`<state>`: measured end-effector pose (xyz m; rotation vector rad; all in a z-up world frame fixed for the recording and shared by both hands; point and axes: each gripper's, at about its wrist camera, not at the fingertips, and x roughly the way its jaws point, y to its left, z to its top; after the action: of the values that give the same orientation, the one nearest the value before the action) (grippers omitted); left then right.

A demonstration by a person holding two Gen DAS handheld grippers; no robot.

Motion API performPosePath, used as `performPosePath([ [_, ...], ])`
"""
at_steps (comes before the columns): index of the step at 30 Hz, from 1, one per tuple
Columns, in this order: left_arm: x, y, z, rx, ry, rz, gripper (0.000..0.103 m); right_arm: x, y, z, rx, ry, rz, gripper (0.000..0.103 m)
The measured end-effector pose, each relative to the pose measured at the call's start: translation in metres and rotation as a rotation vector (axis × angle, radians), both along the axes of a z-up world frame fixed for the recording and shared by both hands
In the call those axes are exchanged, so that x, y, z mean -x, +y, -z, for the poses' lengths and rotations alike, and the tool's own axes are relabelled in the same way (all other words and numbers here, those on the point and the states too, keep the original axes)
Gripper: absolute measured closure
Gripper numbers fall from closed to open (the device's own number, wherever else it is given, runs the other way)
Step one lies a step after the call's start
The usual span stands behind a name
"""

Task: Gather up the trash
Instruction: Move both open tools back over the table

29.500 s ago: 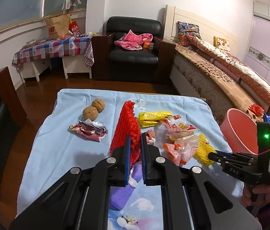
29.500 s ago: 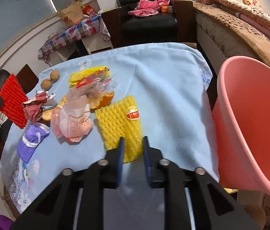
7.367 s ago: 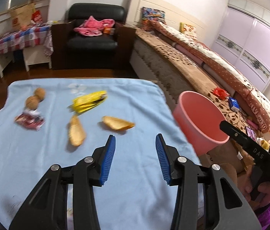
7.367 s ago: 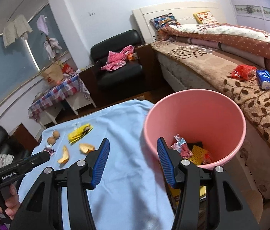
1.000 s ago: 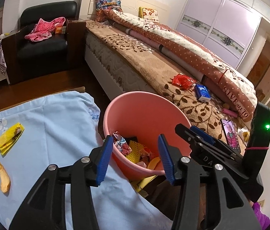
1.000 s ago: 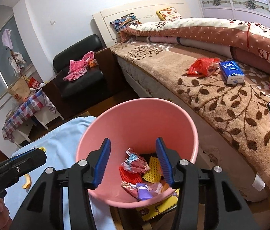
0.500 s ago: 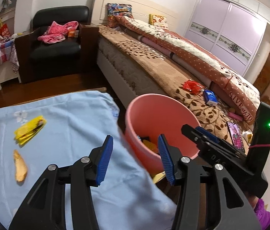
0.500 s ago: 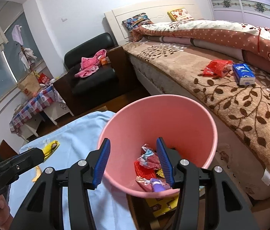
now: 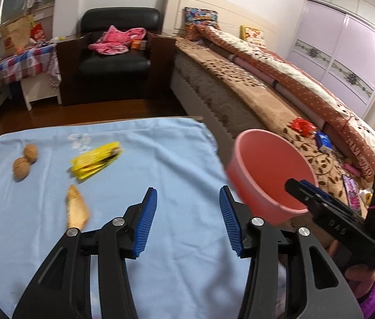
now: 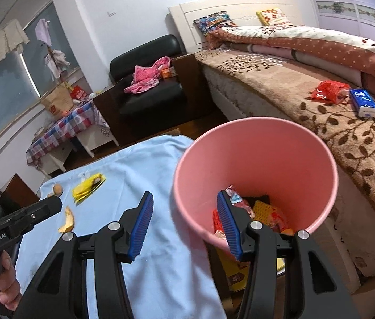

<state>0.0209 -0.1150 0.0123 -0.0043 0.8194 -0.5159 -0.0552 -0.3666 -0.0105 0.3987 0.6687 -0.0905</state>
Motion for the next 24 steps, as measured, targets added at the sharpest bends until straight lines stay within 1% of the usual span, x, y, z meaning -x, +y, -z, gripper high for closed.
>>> performPosePath([
  [6,0.002,0.047,0.008,-0.023,0.009,-0.099,0.054,-0.002,0.019,0.003,0.003,0.007,-0.053,0.054],
  [13,0.004,0.106,0.022,-0.051,0.044,-0.241,0.054,-0.008,0.046,0.009,0.022,0.022,-0.129,0.054],
  [15,0.002,0.123,0.028,-0.060,0.065,-0.285,0.054,-0.011,0.053,0.010,0.027,0.028,-0.147,0.054],
  [17,-0.001,0.132,0.033,-0.063,0.077,-0.313,0.054,-0.013,0.058,0.013,0.032,0.035,-0.161,0.054],
  [19,-0.007,0.137,0.036,-0.047,0.089,-0.325,0.054,-0.015,0.062,0.014,0.036,0.042,-0.170,0.054],
  [21,-0.013,0.136,0.039,-0.029,0.103,-0.321,0.054,-0.018,0.067,0.016,0.041,0.050,-0.178,0.054],
  [24,-0.023,0.125,0.045,-0.026,0.120,-0.306,0.054,-0.020,0.073,0.017,0.054,0.059,-0.189,0.054],
])
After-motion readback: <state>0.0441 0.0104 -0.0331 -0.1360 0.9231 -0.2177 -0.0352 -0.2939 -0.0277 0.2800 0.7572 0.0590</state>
